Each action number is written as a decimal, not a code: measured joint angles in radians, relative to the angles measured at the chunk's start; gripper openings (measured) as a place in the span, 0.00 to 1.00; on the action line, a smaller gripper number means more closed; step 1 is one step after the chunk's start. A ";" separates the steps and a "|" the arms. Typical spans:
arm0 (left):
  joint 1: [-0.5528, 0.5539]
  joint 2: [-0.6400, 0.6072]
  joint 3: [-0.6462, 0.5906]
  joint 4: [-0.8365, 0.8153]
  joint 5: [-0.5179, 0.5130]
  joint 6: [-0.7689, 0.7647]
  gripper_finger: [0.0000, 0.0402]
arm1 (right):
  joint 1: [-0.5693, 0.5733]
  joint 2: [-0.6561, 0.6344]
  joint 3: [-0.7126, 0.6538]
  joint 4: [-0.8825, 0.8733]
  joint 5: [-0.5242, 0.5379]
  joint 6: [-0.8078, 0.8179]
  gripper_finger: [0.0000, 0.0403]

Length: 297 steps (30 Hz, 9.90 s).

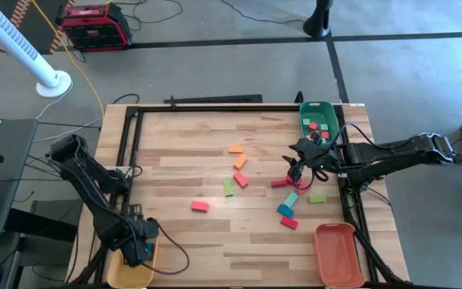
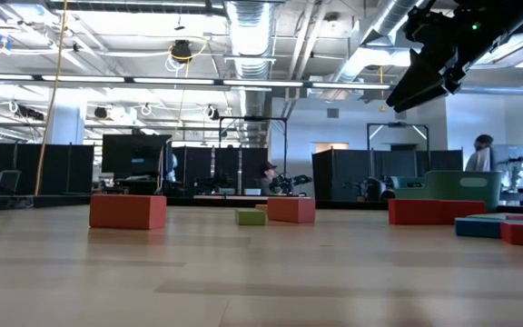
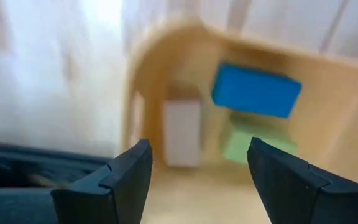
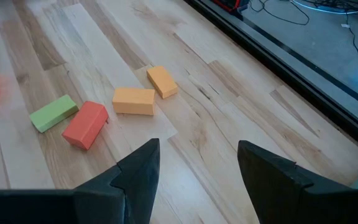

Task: Sort blocks by size
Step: Put the orange thick rectangle block into the yellow bin, then put the light blue thin rectangle block into the orange bin

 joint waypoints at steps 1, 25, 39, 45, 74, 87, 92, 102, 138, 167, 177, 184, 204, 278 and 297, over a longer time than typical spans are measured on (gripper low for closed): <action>0.014 0.000 0.016 -0.023 -0.030 0.030 0.63 | 0.000 0.000 0.000 0.000 0.000 0.000 0.61; 0.744 0.000 -0.104 0.370 -0.123 1.021 0.63 | 0.000 0.000 0.000 0.000 0.000 0.000 0.61; 0.803 0.005 -0.220 0.672 0.024 1.051 0.63 | 0.000 0.000 0.000 0.000 0.000 0.000 0.61; 0.791 0.005 -0.275 0.762 0.021 1.045 0.63 | 0.000 0.000 0.000 0.000 0.000 0.000 0.61; 0.719 0.196 -0.313 0.903 -0.068 1.041 0.62 | 0.000 0.000 0.000 0.000 0.000 0.000 0.61; 0.703 0.186 -0.222 0.700 -0.085 1.084 0.31 | 0.000 0.000 0.000 0.000 0.000 0.000 0.61; 0.679 0.188 -0.131 0.505 -0.094 1.083 0.31 | 0.000 0.000 0.000 0.000 0.000 0.000 0.61; 0.580 0.186 0.146 0.135 -0.199 1.056 0.31 | 0.000 0.000 0.000 0.000 0.000 0.000 0.61; -0.054 0.086 0.223 -0.073 -0.112 -0.065 0.31 | -0.036 0.000 0.000 0.214 -0.024 -0.053 0.61; -0.124 0.086 -0.029 0.106 -0.050 -0.251 0.40 | 0.177 0.344 0.000 -0.015 -0.484 -0.069 0.61; -0.109 0.046 -0.018 0.081 -0.066 -0.236 0.40 | 0.242 0.360 0.000 -0.154 -0.466 -0.187 0.54; -0.103 -0.065 0.005 0.081 -0.188 -0.221 0.40 | 0.222 0.451 0.001 -0.132 -0.413 -0.326 0.53; 0.115 -0.267 0.017 0.024 -0.376 0.193 0.40 | 0.210 0.461 -0.002 -0.117 -0.508 -0.344 0.50; 1.057 0.538 0.374 0.701 0.062 1.792 0.45 | 0.924 0.586 0.496 -0.682 -0.554 0.911 0.37; 1.056 0.786 0.684 0.399 0.108 1.896 0.47 | 1.078 0.586 0.339 -0.569 -0.554 1.248 0.37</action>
